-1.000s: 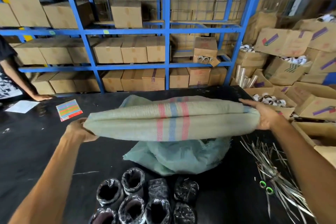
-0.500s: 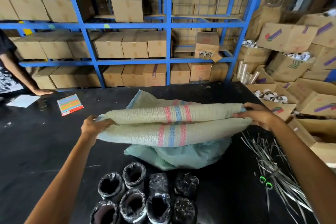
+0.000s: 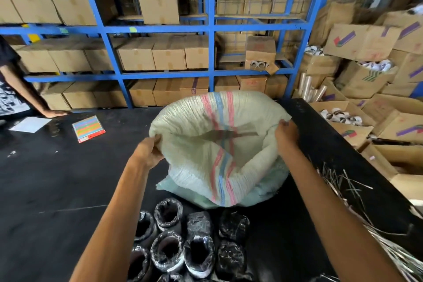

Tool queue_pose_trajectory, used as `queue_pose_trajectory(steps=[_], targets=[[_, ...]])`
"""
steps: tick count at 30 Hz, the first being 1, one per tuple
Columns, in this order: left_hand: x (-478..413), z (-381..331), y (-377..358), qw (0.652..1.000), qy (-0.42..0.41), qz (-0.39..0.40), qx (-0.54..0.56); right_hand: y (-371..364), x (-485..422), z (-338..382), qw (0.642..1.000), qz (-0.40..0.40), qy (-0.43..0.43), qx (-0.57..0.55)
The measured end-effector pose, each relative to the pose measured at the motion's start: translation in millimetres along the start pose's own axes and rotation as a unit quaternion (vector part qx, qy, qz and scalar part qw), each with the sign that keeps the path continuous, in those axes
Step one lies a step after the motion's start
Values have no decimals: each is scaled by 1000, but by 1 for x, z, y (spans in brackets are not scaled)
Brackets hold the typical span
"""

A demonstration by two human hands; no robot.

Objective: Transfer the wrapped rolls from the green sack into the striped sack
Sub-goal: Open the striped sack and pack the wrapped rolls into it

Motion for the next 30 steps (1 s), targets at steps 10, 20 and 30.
queue_pose_trajectory(steps=[10,20,30], targets=[[20,-54,66,987,49,-46,146,16,-19,8,857,417,-145,-266],[7,-77,88,932,-149,-5,-329,17,-47,-17,941,337,-3,-10],[28,-81,63,746,-278,-198,-573,36,-30,-2,984,-81,127,97]])
Point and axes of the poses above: each hand's wrist, its own x-axis away from the middle knuckle, its own y-axis out of the back of the hand, z = x × y, the point moved 10 cm from there along -x, towards the middle knuckle, and after that the axes turned 6 degrees about -y, right-handed, at the moved point
